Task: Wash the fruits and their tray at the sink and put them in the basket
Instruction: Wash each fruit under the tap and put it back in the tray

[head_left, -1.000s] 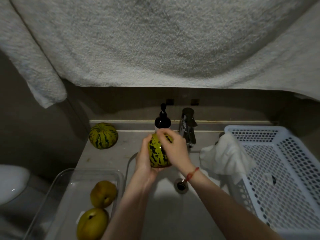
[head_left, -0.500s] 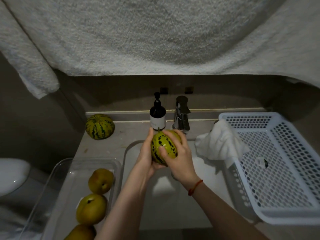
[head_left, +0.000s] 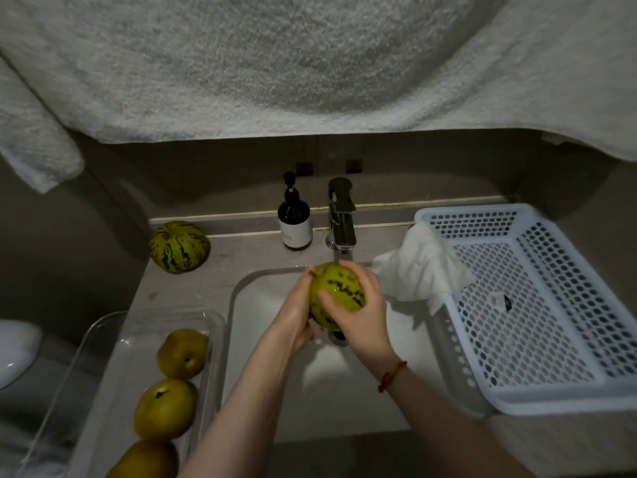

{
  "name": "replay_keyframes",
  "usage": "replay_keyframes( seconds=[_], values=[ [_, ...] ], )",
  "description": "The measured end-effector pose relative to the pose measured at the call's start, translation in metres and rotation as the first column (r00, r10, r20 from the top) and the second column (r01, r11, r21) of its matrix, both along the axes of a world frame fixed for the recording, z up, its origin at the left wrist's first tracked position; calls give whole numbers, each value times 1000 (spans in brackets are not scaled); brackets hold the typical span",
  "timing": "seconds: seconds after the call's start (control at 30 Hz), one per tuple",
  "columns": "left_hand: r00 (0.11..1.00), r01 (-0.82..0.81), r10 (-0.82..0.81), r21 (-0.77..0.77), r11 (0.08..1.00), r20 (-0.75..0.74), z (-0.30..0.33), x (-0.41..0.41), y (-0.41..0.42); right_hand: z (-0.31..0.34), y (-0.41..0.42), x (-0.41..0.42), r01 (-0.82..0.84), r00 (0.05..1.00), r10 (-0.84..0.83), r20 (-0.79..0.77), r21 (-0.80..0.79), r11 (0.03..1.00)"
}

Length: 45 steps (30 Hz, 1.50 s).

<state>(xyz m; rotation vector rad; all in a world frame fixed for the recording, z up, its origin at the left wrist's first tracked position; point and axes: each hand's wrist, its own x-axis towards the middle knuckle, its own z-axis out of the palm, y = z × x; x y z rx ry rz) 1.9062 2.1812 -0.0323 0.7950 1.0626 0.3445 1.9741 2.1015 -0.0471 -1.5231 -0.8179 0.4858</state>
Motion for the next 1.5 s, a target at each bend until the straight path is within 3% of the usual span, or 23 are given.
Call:
replay_keyframes(
  seconds=[0.07,0.17,0.23,0.27,0.33,0.37,0.43,0.5,0.57,0.6,0.73,0.8,0.87,0.93,0.97,1.03,1.07,1.1,1.13,1.23,1.3,1.4,1.5],
  values=[
    [996,77,-81,-124,989,-33,2,-1,4,-9,-6,6,-58,971,63,233,-28,998],
    [993,92,-71,-235,968,95,2,-5,1,-15,-11,9,-106,943,104,317,-9,994],
    [990,86,-71,-126,988,121,-2,-3,-9,-12,-5,9,-8,995,0,101,73,997],
    [990,45,-38,-46,998,134,-4,0,-15,-9,1,10,106,988,-99,-121,51,993],
    [978,-61,46,65,996,204,-6,5,-25,3,12,22,176,778,-285,-560,-241,954],
    [965,-98,74,87,991,251,-8,6,-27,12,14,29,36,629,-295,-719,-352,935],
    [933,-135,106,59,989,344,-9,6,-28,23,13,32,-180,518,-244,-820,-384,906],
    [919,-110,111,-26,994,379,-9,6,-25,21,13,27,-139,666,-157,-729,-328,935],
    [936,-69,98,-98,993,337,-5,8,-23,10,6,17,34,896,-72,-439,-93,995],
    [951,-52,82,-106,993,299,-4,8,-21,3,1,15,13,943,-12,-332,2,1000],
    [988,76,-62,-94,993,140,-6,-2,-13,-14,-13,16,-140,988,144,-57,66,988],
    [984,102,-82,-126,987,158,-11,-7,-13,-22,-17,15,-172,969,166,181,20,985],
    [978,77,-57,-98,992,199,-15,-8,-19,-25,-15,12,-149,959,143,246,8,989],
    [973,-31,24,27,999,231,-20,-7,-24,-19,-8,7,-38,999,37,37,25,999],
    [969,-84,52,126,988,242,-21,-7,-26,-15,-3,6,28,980,-32,-198,-22,999],
    [976,-95,13,372,923,216,-23,-8,-26,-8,9,13,-13,719,-168,-674,-256,967],
    [983,-68,-22,474,878,182,-24,-8,-25,-2,10,16,-98,577,-220,-786,-334,938],
    [987,-50,-40,526,849,159,-24,-9,-24,2,12,17,-146,513,-242,-823,-362,921],
    [986,-48,-42,523,851,159,-24,-8,-23,3,13,16,-145,530,-243,-812,-370,918],
    [952,-98,25,230,968,304,-20,-6,-23,-7,12,8,107,868,-208,-450,-240,965],
    [937,-59,39,47,997,348,-21,-4,-21,-17,8,4,135,977,-150,-150,-110,985],
    [942,-9,63,-162,987,331,-27,-4,-22,-33,2,6,49,921,-4,389,-106,993],
    [942,-1,94,-279,960,321,-31,-5,-26,-38,2,18,-77,809,146,569,-144,987]
  ],
)
